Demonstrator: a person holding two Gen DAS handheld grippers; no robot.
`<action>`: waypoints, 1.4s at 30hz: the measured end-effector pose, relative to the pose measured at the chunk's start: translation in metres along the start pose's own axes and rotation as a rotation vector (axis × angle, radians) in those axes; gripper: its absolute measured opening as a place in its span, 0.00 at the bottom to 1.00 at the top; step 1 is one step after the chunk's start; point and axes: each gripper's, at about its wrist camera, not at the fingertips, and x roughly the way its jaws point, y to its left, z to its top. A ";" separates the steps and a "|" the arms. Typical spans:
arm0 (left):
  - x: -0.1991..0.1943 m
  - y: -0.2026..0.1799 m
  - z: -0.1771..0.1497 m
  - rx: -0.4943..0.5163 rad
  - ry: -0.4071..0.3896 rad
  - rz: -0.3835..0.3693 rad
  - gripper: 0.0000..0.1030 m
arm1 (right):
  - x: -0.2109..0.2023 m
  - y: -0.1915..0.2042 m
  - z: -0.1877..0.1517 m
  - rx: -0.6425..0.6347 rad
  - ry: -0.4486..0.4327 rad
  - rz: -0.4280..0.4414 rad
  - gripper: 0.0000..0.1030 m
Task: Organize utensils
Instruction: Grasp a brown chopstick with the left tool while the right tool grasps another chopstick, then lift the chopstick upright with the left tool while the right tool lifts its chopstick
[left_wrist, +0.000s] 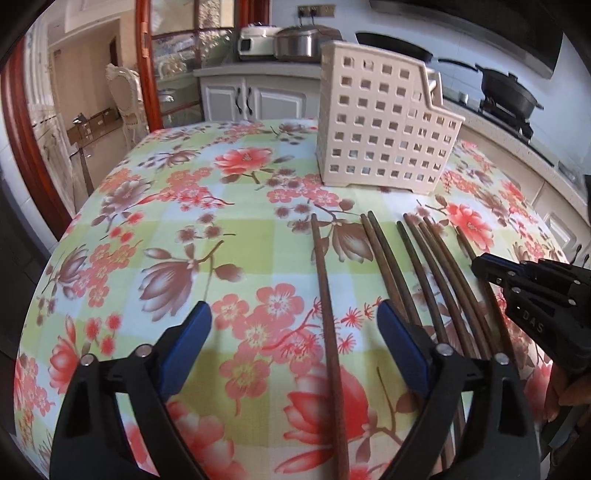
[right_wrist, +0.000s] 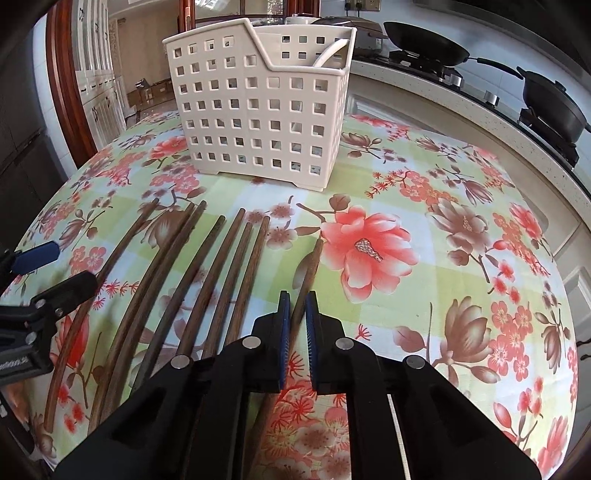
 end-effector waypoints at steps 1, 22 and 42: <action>0.003 -0.001 0.002 0.004 0.013 -0.004 0.76 | 0.000 0.000 0.000 -0.002 -0.001 0.000 0.08; 0.036 -0.029 0.027 0.141 0.073 0.027 0.07 | -0.001 -0.008 -0.002 0.041 0.001 0.049 0.08; -0.063 -0.024 0.029 0.079 -0.169 -0.069 0.06 | -0.076 -0.005 0.014 0.043 -0.241 0.075 0.07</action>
